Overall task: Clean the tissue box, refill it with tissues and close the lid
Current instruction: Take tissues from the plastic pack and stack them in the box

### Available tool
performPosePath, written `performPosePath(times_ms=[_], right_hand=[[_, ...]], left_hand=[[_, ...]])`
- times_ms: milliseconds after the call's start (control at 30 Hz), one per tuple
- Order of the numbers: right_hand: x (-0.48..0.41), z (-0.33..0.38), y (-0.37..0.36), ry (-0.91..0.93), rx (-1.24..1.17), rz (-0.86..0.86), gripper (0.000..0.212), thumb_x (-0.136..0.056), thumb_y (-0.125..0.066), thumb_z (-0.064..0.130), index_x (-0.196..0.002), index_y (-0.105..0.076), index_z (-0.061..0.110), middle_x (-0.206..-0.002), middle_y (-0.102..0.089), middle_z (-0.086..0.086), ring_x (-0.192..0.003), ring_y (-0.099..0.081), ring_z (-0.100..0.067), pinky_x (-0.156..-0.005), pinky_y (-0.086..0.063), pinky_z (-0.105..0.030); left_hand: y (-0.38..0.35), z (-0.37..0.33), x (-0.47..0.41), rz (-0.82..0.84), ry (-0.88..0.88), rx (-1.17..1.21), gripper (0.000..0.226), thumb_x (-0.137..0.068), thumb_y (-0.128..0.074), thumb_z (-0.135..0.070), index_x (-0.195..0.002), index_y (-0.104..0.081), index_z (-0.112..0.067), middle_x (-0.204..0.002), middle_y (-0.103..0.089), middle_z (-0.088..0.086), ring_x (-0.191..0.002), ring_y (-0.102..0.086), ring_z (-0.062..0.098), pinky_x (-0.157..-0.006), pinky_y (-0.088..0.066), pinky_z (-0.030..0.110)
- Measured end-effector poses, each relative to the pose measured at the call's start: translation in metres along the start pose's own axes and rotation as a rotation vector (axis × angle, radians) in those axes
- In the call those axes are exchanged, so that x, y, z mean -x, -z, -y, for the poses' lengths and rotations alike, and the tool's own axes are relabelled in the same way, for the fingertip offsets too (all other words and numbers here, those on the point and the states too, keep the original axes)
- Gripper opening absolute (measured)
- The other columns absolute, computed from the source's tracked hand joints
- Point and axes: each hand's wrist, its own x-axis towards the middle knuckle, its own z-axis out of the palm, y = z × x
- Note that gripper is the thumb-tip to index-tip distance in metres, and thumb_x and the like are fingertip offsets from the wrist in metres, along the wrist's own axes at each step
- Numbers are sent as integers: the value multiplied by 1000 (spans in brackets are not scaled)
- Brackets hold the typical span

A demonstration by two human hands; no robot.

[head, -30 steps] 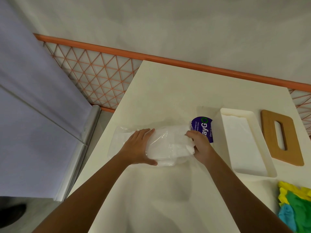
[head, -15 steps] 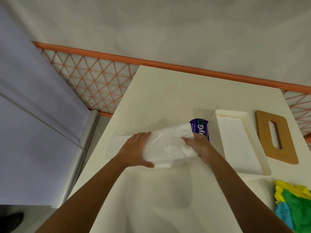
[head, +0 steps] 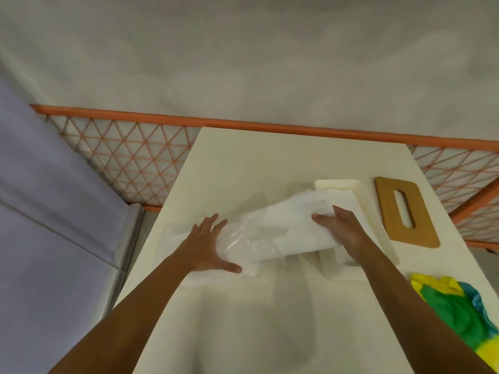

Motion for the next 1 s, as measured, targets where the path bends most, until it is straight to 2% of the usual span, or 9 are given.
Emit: performPosePath(times_ms=[100, 167, 267, 333, 567, 733, 867, 933, 1000], right_hand=[[6, 9, 23, 48, -15, -57, 27, -87, -60, 15, -113, -62, 13, -103, -62, -5, -83, -57, -14, -66, -43, -25], [9, 12, 38, 62, -31, -97, 28, -86, -61, 16, -114, -62, 14, -104, -61, -5, -88, -56, -19, -69, -42, -28], [13, 15, 58, 60, -84, -147, 26, -85, -63, 17, -111, -61, 18, -102, -61, -4, -88, -56, -20, -76, -42, -30], [15, 16, 70, 47, -139, -189, 26, -84, -64, 16, -110, -59, 18, -101, -60, -4, -88, -56, -20, -80, -41, -33], [17, 13, 97, -12, -425, -287, 11, -80, -64, 13, -85, -61, 22, -93, -65, -3, -84, -60, -21, -70, -48, -32], [11, -1, 95, -33, -565, -268, 35, -79, -66, 13, -113, -61, 14, -113, -66, -9, -102, -62, -29, -80, -51, -38], [7, -12, 93, -36, -544, -243, 37, -79, -68, 16, -114, -59, 23, -116, -65, -5, -106, -60, -28, -90, -50, -43], [5, -18, 93, -52, -556, -233, 33, -80, -67, 15, -112, -60, 21, -115, -65, -7, -106, -60, -29, -88, -50, -42], [5, -21, 92, -59, -581, -216, 30, -78, -69, 15, -107, -63, 19, -115, -66, -10, -104, -61, -30, -83, -51, -41]], left_hand=[[6, -14, -8, -96, -18, 69, 136, -36, -34, -98, -149, -8, -26, -158, 0, -5, -146, 0, 20, -119, -2, 41], [11, -31, -15, -145, -18, 166, 124, -47, -36, -94, -148, -13, -26, -156, -9, -5, -145, -11, 23, -119, -12, 44], [18, -60, -27, -208, -28, 369, 86, -78, -54, -63, -147, -21, -23, -151, -20, -3, -140, -27, 18, -112, -28, 36], [22, -81, -37, -238, -31, 505, 75, -85, -57, -49, -146, -25, -21, -149, -26, 1, -136, -33, 17, -108, -30, 31], [31, -143, -64, -159, 42, 870, 72, -88, -57, -40, -147, -21, -20, -145, -37, 5, -130, -41, 22, -91, -33, 25], [35, -161, -81, -24, 124, 1234, 63, -84, -63, -33, -139, -34, -21, -128, -52, 1, -110, -54, 22, -88, -49, 36], [39, -168, -90, -13, 88, 1181, 59, -85, -63, -22, -136, -34, -20, -118, -52, 0, -103, -53, 20, -82, -50, 32], [42, -171, -96, -1, 48, 1111, 62, -84, -64, -17, -138, -33, -19, -118, -50, -1, -105, -52, 20, -86, -47, 33], [46, -174, -102, -28, 9, 1053, 65, -84, -64, -11, -138, -29, -20, -116, -47, -3, -102, -50, 18, -77, -46, 27]])
